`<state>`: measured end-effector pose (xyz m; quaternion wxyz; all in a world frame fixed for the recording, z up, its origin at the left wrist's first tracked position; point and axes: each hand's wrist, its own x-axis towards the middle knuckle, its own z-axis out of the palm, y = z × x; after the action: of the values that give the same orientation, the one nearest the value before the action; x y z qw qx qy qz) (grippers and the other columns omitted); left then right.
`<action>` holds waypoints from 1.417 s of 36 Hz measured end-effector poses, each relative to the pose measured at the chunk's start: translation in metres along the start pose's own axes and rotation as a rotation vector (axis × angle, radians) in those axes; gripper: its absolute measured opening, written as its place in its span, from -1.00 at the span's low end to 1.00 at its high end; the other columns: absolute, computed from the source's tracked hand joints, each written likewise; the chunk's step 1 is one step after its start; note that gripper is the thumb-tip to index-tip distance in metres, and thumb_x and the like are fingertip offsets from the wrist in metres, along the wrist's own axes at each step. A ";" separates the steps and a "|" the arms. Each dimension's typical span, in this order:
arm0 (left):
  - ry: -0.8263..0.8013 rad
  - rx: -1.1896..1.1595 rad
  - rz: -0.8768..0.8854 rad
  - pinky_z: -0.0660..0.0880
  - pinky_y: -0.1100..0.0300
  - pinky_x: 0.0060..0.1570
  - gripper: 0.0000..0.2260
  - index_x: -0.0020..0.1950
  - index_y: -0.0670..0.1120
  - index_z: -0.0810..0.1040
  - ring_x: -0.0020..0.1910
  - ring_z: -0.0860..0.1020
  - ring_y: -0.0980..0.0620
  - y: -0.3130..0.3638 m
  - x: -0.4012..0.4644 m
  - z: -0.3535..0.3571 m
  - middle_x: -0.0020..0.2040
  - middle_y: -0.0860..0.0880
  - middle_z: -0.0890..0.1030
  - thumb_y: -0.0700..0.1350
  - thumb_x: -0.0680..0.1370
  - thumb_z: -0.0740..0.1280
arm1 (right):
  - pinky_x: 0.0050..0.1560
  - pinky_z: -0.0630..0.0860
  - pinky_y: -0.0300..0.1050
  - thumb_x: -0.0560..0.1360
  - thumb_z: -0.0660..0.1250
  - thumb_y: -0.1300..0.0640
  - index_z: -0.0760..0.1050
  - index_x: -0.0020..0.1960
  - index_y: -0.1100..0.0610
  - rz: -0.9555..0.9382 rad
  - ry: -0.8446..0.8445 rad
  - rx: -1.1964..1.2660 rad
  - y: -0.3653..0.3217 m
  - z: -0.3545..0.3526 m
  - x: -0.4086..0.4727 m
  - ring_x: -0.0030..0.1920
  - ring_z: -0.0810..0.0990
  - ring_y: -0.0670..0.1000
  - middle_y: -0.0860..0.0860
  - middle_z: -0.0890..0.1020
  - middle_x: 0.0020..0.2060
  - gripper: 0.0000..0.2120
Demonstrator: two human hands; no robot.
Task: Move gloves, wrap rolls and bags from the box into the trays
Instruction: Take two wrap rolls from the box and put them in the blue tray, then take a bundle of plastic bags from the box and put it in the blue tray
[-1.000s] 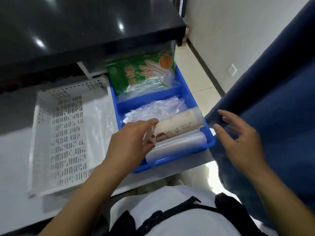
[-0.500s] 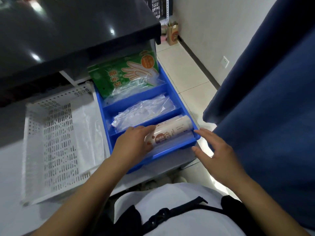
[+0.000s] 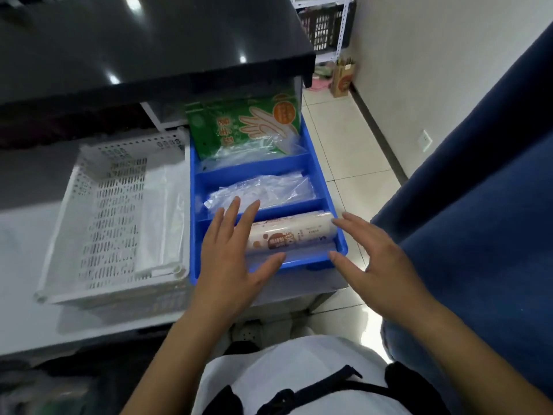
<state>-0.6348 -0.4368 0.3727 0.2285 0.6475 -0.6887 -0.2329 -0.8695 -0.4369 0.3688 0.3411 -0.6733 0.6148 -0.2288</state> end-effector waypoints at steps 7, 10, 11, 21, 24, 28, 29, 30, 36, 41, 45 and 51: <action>0.094 0.088 -0.175 -0.09 0.02 0.49 -0.20 0.58 0.23 -0.03 0.59 -0.18 0.03 -0.026 -0.063 0.010 0.61 0.14 -0.12 0.43 0.41 0.15 | 0.51 0.12 0.05 0.49 0.20 -0.23 0.33 0.45 -0.12 -0.205 -0.122 -0.200 -0.027 0.033 0.021 0.54 0.12 -0.02 -0.12 0.29 0.50 -0.45; 0.076 0.168 -0.259 -0.04 -0.09 0.53 -0.19 0.59 0.20 -0.03 0.59 -0.09 -0.09 -0.039 -0.088 0.013 0.62 0.04 -0.05 0.47 0.41 0.09 | 0.49 0.11 0.18 0.45 0.08 -0.33 0.31 0.45 -0.15 -0.241 -0.188 -0.263 -0.039 0.059 0.010 0.54 0.10 0.02 -0.13 0.29 0.50 -0.39; 0.072 0.182 -0.280 -0.04 -0.11 0.53 -0.18 0.59 0.18 -0.02 0.59 -0.08 -0.10 -0.042 -0.095 0.013 0.62 0.02 -0.04 0.49 0.41 0.06 | 0.49 0.09 0.19 0.43 0.04 -0.36 0.29 0.46 -0.16 -0.261 -0.205 -0.284 -0.043 0.067 0.003 0.55 0.07 0.02 -0.15 0.26 0.51 -0.36; -0.025 0.174 -0.527 -0.14 -0.08 0.53 -0.22 0.58 0.23 -0.04 0.58 -0.16 -0.02 -0.065 -0.134 -0.025 0.62 0.07 -0.08 0.50 0.40 -0.13 | 0.54 -0.05 0.12 0.38 -0.04 -0.43 0.02 0.53 -0.27 -0.339 -0.452 -0.371 -0.070 0.105 -0.045 0.57 -0.17 -0.10 -0.20 -0.03 0.57 -0.26; 0.020 0.130 -0.543 -0.18 -0.08 0.51 -0.35 0.57 0.26 -0.06 0.58 -0.20 0.00 -0.077 -0.157 -0.045 0.62 0.09 -0.09 0.42 0.52 -0.03 | 0.54 -0.05 0.08 0.49 0.14 -0.34 0.05 0.53 -0.26 -0.351 -0.450 -0.365 -0.092 0.119 -0.055 0.57 -0.14 -0.10 -0.19 0.00 0.57 -0.34; 0.054 0.076 -0.601 -0.23 -0.06 0.51 -0.33 0.57 0.25 -0.08 0.57 -0.25 0.02 -0.100 -0.210 -0.070 0.61 0.12 -0.14 0.43 0.51 -0.05 | 0.54 0.03 0.09 0.51 0.22 -0.28 0.11 0.51 -0.24 -0.354 -0.477 -0.369 -0.123 0.147 -0.073 0.57 -0.06 -0.08 -0.16 0.06 0.57 -0.38; 0.062 0.062 -0.626 -0.24 -0.06 0.51 -0.32 0.57 0.26 -0.09 0.57 -0.26 0.03 -0.107 -0.227 -0.075 0.61 0.13 -0.15 0.44 0.49 -0.06 | 0.53 0.06 0.10 0.50 0.23 -0.27 0.13 0.51 -0.23 -0.366 -0.491 -0.369 -0.130 0.155 -0.078 0.57 -0.02 -0.07 -0.15 0.09 0.57 -0.38; 0.070 0.048 -0.658 -0.24 -0.06 0.51 -0.31 0.57 0.27 -0.10 0.57 -0.26 0.04 -0.114 -0.244 -0.079 0.61 0.13 -0.16 0.45 0.48 -0.07 | 0.52 0.10 0.12 0.50 0.24 -0.27 0.15 0.51 -0.22 -0.380 -0.512 -0.370 -0.138 0.164 -0.085 0.56 0.01 -0.06 -0.14 0.11 0.56 -0.38; 0.124 -0.058 -0.921 -0.19 -0.08 0.50 -0.32 0.58 0.25 -0.09 0.58 -0.24 0.01 -0.161 -0.357 -0.092 0.61 0.11 -0.15 0.43 0.50 -0.02 | 0.50 0.14 0.16 0.51 0.23 -0.27 0.17 0.51 -0.19 -0.477 -0.718 -0.429 -0.184 0.245 -0.134 0.56 0.04 -0.06 -0.14 0.13 0.55 -0.39; 0.208 -0.156 -1.103 -0.09 -0.11 0.53 -0.16 0.57 0.25 -0.10 0.59 -0.16 -0.04 -0.196 -0.441 -0.082 0.62 0.08 -0.08 0.56 0.34 -0.17 | 0.52 0.09 0.08 0.51 0.25 -0.26 0.16 0.51 -0.19 -0.617 -0.862 -0.479 -0.214 0.308 -0.176 0.57 0.00 -0.05 -0.14 0.11 0.56 -0.38; 0.263 -0.287 -1.205 -0.07 -0.08 0.53 -0.29 0.58 0.24 -0.08 0.59 -0.15 -0.06 -0.208 -0.473 -0.085 0.62 0.07 -0.08 0.43 0.49 0.03 | 0.51 0.11 0.07 0.50 0.26 -0.25 0.21 0.50 -0.19 -0.667 -0.903 -0.497 -0.235 0.332 -0.187 0.55 0.04 -0.07 -0.15 0.14 0.55 -0.39; 0.338 -0.349 -1.228 -0.06 -0.07 0.53 -0.33 0.57 0.24 -0.05 0.59 -0.15 -0.04 -0.238 -0.488 -0.101 0.62 0.07 -0.09 0.38 0.53 0.08 | 0.50 0.18 0.00 0.49 0.32 -0.18 0.30 0.49 -0.10 -0.725 -0.927 -0.521 -0.269 0.373 -0.184 0.52 0.16 -0.04 -0.07 0.24 0.53 -0.41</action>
<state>-0.3576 0.0353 0.2991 0.2605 0.9038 -0.1010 -0.3243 -0.4429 -0.1868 0.3416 0.2974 -0.9283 0.1723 0.1419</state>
